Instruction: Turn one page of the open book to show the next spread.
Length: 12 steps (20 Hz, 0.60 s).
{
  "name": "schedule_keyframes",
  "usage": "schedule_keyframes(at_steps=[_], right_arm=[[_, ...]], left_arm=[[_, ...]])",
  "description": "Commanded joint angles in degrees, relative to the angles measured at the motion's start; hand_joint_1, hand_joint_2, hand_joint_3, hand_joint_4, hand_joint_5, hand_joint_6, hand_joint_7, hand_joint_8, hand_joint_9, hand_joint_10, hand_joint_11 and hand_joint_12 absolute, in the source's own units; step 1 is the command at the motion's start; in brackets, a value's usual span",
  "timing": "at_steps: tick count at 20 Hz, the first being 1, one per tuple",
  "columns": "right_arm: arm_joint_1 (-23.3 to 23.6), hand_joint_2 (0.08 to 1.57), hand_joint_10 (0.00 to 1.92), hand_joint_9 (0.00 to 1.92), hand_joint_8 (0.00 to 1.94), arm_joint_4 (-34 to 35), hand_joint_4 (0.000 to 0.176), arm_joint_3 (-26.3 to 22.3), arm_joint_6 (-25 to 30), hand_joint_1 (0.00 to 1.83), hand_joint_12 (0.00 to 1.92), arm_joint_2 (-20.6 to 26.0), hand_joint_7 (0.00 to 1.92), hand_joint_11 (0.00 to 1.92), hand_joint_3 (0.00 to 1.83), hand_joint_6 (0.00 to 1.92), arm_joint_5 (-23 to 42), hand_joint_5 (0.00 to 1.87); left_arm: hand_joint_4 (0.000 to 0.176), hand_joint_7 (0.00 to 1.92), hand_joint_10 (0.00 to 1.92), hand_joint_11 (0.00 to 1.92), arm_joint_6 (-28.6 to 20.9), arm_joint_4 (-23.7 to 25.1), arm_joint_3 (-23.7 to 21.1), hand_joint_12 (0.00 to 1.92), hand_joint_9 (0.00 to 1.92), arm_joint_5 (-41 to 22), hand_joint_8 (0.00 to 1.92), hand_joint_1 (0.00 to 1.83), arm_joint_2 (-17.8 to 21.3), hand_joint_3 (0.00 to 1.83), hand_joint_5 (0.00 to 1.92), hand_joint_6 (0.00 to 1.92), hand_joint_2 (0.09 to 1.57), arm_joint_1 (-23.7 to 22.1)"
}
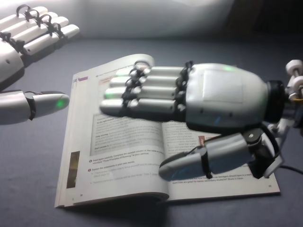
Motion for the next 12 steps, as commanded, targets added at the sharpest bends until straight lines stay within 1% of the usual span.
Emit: schedule_keyframes(at_steps=[1, 3, 5, 6, 8, 10, 12], right_arm=[[-0.4, 1.23, 0.0, 0.0, 0.0, 3.8, 0.0, -0.5, -0.8, 0.0, 0.0, 0.4, 0.0, 0.0, 0.01, 0.0, 5.9, 0.0], [-2.7, 1.25, 0.0, 0.0, 0.0, 9.3, 0.0, -1.1, -4.4, 0.0, 0.0, 3.7, 0.0, 0.0, 0.01, 0.0, 6.0, 0.0], [-4.9, 1.25, 0.0, 0.0, 0.0, 14.6, 0.0, -1.8, -8.1, 0.0, 0.0, 7.1, 0.0, 0.0, 0.01, 0.0, 6.2, 0.0], [-6.2, 1.26, 0.0, 0.0, 0.0, 17.0, 0.0, -2.0, -9.3, 0.02, 0.0, 8.1, 0.0, 0.0, 0.01, 0.0, 6.7, 0.0], [-8.4, 1.26, 0.0, 0.0, 0.0, 21.3, 0.0, -2.1, -11.7, 0.03, 0.0, 9.2, 0.0, 0.0, 0.01, 0.0, 7.8, 0.0], [-10.3, 1.23, 0.0, 0.0, 0.0, 25.7, 0.0, -2.1, -13.8, 0.0, 0.0, 10.3, 0.0, 0.0, 0.0, 0.0, 8.7, 0.0], [-12.0, 1.23, 0.0, 0.0, 0.0, 28.7, 0.0, -2.3, -15.5, 0.0, 0.0, 11.3, 0.0, 0.0, 0.0, 0.0, 9.1, 0.0]], left_arm=[[0.0, 0.0, 0.0, 0.0, 0.1, -1.6, -0.1, 0.0, 0.0, -7.4, 0.0, 0.0, 0.5, 0.0, 0.0, 0.0, 1.22, -0.4], [0.0, 0.0, 0.0, 0.0, 0.1, -1.6, -0.4, 0.0, 0.0, -8.1, 0.0, 0.0, 0.6, 0.01, 0.0, 0.0, 1.28, 0.2], [0.0, 0.0, 0.0, 0.0, 0.1, -1.4, -0.9, 0.0, 0.0, -9.0, 0.0, 0.0, 0.8, 0.01, 0.0, 0.0, 1.27, 1.0], [0.0, 0.0, 0.0, 0.0, 0.1, -1.3, -1.1, 0.0, 0.0, -9.2, 0.0, 0.0, 0.9, 0.0, 0.0, 0.0, 1.26, 1.2], [0.0, 0.0, 0.0, 0.0, -0.1, -0.9, -1.4, 0.0, 0.0, -9.4, 0.0, 0.0, 1.0, 0.0, 0.0, 0.0, 1.25, 1.6], [0.0, 0.0, 0.0, 0.0, -0.5, -0.1, -1.8, 0.0, 0.0, -9.6, 0.0, 0.0, 1.2, 0.01, 0.0, 0.0, 1.3, 2.1], [0.0, 0.0, 0.0, 0.0, -1.0, 0.5, -2.0, 0.0, 0.0, -9.9, 0.0, 0.0, 1.2, 0.01, 0.0, 0.0, 1.29, 2.6]])
